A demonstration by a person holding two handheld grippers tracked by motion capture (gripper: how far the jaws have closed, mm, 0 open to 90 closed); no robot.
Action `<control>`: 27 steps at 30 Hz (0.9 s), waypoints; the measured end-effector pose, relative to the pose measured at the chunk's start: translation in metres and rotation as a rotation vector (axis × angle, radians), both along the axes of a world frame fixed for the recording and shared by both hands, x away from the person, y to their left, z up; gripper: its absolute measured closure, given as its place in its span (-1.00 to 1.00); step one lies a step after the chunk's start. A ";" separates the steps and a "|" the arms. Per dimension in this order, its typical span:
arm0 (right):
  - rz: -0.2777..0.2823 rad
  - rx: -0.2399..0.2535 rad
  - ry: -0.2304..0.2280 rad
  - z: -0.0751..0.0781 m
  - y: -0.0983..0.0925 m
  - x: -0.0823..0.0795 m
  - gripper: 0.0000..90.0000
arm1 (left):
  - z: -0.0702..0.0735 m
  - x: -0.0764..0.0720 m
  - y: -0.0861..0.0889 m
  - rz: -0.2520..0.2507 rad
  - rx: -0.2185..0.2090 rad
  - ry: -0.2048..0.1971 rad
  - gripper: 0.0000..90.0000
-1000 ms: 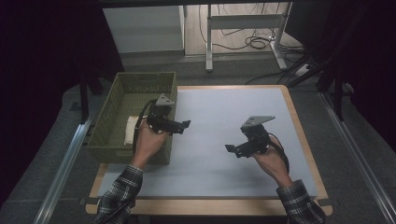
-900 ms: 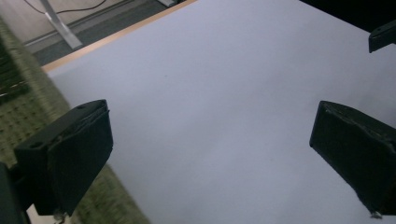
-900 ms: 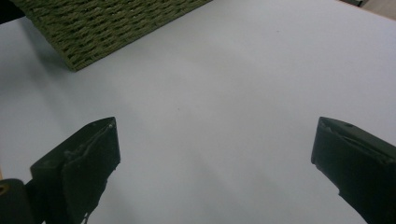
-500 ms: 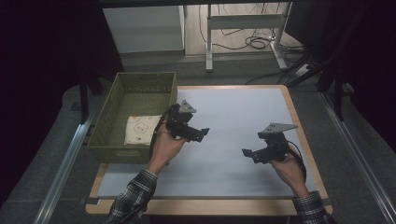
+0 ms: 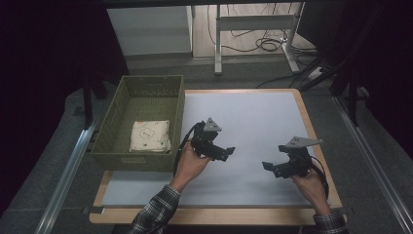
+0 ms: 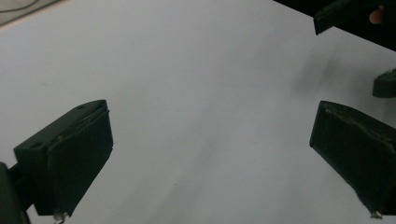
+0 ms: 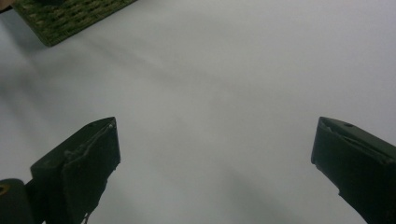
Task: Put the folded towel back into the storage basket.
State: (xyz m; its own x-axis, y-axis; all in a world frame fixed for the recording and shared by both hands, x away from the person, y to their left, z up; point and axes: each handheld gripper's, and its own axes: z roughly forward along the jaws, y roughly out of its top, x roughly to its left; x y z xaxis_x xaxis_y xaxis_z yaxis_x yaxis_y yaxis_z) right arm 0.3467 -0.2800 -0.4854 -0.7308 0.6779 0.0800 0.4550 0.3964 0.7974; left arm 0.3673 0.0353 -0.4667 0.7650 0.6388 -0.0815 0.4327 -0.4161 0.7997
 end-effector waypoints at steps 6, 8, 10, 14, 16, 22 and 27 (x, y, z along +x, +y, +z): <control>-0.005 -0.014 0.013 -0.015 -0.008 -0.004 -0.97 | -0.027 -0.010 -0.002 -0.004 0.000 0.029 -1.00; -0.007 -0.023 0.016 -0.019 -0.009 -0.006 -0.97 | -0.036 -0.013 0.000 -0.003 0.006 0.041 -1.00; -0.004 -0.029 0.024 -0.025 -0.010 -0.008 -0.97 | -0.045 -0.016 0.001 0.002 0.013 0.049 -1.00; -0.005 -0.042 0.042 -0.035 -0.012 -0.010 -0.97 | -0.058 -0.023 0.004 0.010 0.038 0.070 -1.00; -0.006 -0.056 0.052 -0.040 -0.012 -0.011 -0.97 | -0.064 -0.025 0.004 0.015 0.069 0.074 -1.00; -0.015 -0.111 0.061 -0.045 -0.008 -0.011 -0.96 | -0.077 -0.027 -0.002 0.027 0.160 0.072 -1.00; -0.019 -0.196 0.019 -0.046 0.000 -0.015 -0.97 | -0.078 -0.028 -0.002 0.030 0.160 0.067 -1.00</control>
